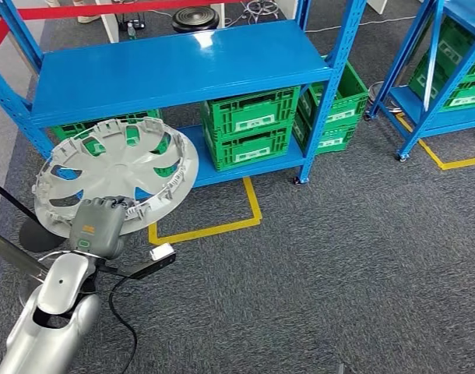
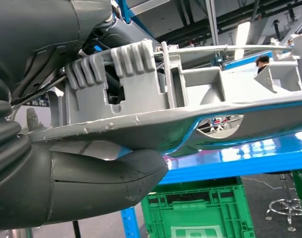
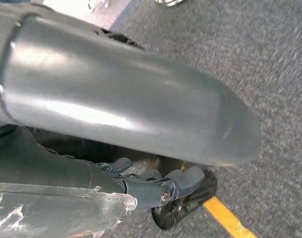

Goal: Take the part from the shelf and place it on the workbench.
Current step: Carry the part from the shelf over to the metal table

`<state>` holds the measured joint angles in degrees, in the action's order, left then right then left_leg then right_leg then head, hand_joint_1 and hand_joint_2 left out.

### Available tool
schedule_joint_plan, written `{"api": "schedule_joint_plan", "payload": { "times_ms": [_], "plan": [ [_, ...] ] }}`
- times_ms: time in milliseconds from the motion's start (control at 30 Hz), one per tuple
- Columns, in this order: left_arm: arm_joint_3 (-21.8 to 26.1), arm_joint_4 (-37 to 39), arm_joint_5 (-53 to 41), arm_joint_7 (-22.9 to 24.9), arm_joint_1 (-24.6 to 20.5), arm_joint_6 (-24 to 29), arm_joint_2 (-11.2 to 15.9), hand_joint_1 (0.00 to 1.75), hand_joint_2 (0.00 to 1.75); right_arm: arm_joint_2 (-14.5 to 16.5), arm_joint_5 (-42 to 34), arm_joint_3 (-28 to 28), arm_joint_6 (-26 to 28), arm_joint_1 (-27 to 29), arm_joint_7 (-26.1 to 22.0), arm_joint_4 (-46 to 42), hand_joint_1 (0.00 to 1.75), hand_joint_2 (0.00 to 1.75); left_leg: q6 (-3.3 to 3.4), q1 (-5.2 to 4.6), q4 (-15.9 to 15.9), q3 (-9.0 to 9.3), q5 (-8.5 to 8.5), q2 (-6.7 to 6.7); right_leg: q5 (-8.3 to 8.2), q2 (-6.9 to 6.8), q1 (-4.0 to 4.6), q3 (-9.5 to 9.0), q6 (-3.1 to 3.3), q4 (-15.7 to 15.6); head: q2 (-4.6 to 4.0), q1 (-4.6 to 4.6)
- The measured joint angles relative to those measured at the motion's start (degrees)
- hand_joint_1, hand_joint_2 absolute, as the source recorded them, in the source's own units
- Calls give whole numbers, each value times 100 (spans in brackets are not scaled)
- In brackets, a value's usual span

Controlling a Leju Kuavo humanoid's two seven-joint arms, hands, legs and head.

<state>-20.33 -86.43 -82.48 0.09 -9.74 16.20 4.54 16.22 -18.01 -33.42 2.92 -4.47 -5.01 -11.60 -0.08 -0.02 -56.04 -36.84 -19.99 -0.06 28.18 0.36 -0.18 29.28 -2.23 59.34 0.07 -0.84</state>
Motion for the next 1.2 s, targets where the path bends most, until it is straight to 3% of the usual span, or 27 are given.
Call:
{"api": "schedule_joint_plan", "payload": {
  "times_ms": [33, 67, 133, 200, 267, 300, 333, 367, 433, 500, 567, 600, 700, 733, 867, 1033, 1100, 1133, 1200],
  "plan": [
    [22, 0, 20, -2, -3, -3, 3, 175, 175, 1, 0, 5, -3, -6, 3, 1, 0, 0, -30, 4, 13, -25, 67, 2, 51, 9, 17, -81, 11, -171, 0, -2],
    [43, 1, 40, -5, -6, -7, 7, 175, 175, 1, 0, 7, -4, -8, 6, 2, 0, 0, -61, 11, 33, -45, 137, 2, 8, 17, 27, -34, 31, -203, 0, 4],
    [76, 3, 69, -13, -9, -14, 21, 175, 175, 3, 0, 7, -1, -11, 12, 3, 0, 0, -135, 26, -5, -132, 71, -1, -107, 11, 18, 74, 117, -216, 0, 9],
    [98, 10, 85, -19, -6, -20, 36, 175, 175, 4, 0, 9, -1, -10, 20, 3, 0, 0, -193, 36, -442, -303, -374, -2, -225, -2, -2, 199, 214, -236, 0, 30],
    [104, 19, 90, -30, -4, -22, 40, 175, 175, 4, 0, 11, -5, -5, 26, 3, 0, 0, -225, 42, -1221, -508, -854, -2, -330, -8, -2, 349, 249, -237, 0, 41],
    [106, 24, 91, -33, -3, -22, 42, 175, 175, 4, 0, 11, -6, 0, 26, 3, 0, 0, -233, 44, -1519, -554, -948, -2, -386, -11, -2, 419, 248, -236, 0, 40],
    [108, 27, 91, -37, -3, -22, 44, 175, 175, 4, 0, 11, -6, 5, 26, 3, 0, 0, -236, 46, -1645, -519, -926, -2, -440, -11, -4, 486, 243, -234, 0, 41],
    [109, 29, 91, -37, -3, -22, 46, 175, 175, 4, 0, 11, -7, 8, 26, 3, 0, 0, -232, 48, -1562, -386, -817, -2, -490, -10, -6, 546, 233, -232, 0, 41],
    [110, 29, 91, -37, -8, -22, 47, 175, 175, 4, 0, 13, -8, 10, 26, 3, 0, 0, -215, 49, -872, 136, -579, -2, -567, -3, -9, 638, 196, -225, 0, 41],
    [112, 29, 92, -37, -21, -21, 46, 175, 175, 4, 0, 17, -9, 9, 26, 4, 0, 0, -171, 32, -167, 581, -560, -7, -634, -5, 3, 705, 134, -215, 0, 40],
    [114, 29, 96, -37, -23, -20, 46, 175, 175, 4, 0, 22, -11, 12, 26, 5, 0, 0, -112, 11, 71, 672, -612, -11, -706, -10, 11, 750, 69, -226, 0, 38],
    [116, 31, 98, -37, -18, -21, 49, 175, 175, 3, 1, 25, -12, 15, 26, 5, 0, 0, -98, 11, 86, 651, -606, -11, -720, -9, 12, 761, 84, -237, 0, 40],
    [122, 46, 103, -37, -4, -22, 56, 175, 175, 2, 1, 32, -9, 19, 26, 4, 0, 0, -73, 9, 107, 607, -566, -13, -777, -8, 27, 792, 319, -265, 0, 39],
    [124, 51, 104, -37, -2, -22, 55, 175, 175, 2, 0, 34, -8, 20, 26, 3, 0, 0, -55, 2, 104, 597, -554, -13, -814, -8, 28, 798, 363, -275, 0, 38],
    [128, 61, 104, -37, -2, -22, 57, 175, 175, 2, 0, 46, 3, 21, 28, 3, 0, 0, 2, -22, 88, 565, -517, -13, -893, -9, 12, 792, 281, -333, 0, 37],
    [148, 85, 101, -49, -15, -12, 59, 175, 175, 2, 0, 149, 106, 20, 73, 3, 0, 0, 33, -38, 57, 527, -501, -14, -942, -13, -21, 788, 29, -381, 0, 39],
    [176, 105, 96, -56, -40, -7, 65, 175, 175, 3, 0, 189, 132, 18, 98, 3, 0, 0, 92, -38, 94, 526, -451, -18, -979, -25, -36, 786, -48, -421, 0, 42],
    [187, 113, 94, -58, -57, -4, 64, 175, 175, 3, 0, 208, 140, 16, 105, 3, 0, 0, 124, -26, 142, 534, -404, -24, -959, -28, -42, 808, -82, -416, 0, 40],
    [197, 121, 89, -64, -88, 2, 58, 175, 175, 1, 0, 245, 156, 11, 111, 3, 0, 0, 165, 20, 243, 555, -318, -41, -688, -18, -35, 962, -106, -92, 0, 29]
  ]
}}
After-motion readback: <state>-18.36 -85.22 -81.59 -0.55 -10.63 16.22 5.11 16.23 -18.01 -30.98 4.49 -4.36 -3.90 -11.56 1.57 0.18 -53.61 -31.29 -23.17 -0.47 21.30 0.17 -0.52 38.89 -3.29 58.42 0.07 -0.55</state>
